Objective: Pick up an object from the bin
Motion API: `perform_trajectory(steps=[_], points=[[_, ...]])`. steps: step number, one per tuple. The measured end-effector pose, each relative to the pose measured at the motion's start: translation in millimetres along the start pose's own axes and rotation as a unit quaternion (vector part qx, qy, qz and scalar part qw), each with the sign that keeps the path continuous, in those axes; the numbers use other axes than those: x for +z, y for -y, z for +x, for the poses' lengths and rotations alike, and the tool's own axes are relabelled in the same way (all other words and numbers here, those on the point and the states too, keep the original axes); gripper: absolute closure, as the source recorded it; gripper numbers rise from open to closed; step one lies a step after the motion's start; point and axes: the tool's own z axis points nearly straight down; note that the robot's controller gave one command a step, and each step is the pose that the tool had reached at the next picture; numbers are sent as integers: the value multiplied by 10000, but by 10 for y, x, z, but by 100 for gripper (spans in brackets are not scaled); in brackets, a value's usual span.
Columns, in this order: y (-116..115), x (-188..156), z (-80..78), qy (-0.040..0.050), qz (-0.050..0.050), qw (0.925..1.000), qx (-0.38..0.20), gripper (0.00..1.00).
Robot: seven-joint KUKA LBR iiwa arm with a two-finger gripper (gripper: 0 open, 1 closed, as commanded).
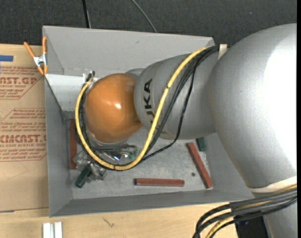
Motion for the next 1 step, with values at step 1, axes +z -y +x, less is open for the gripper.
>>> perform_trajectory(steps=[1], points=[[-23, -1068, 237, -5, 0, 9998, -177, 100]])
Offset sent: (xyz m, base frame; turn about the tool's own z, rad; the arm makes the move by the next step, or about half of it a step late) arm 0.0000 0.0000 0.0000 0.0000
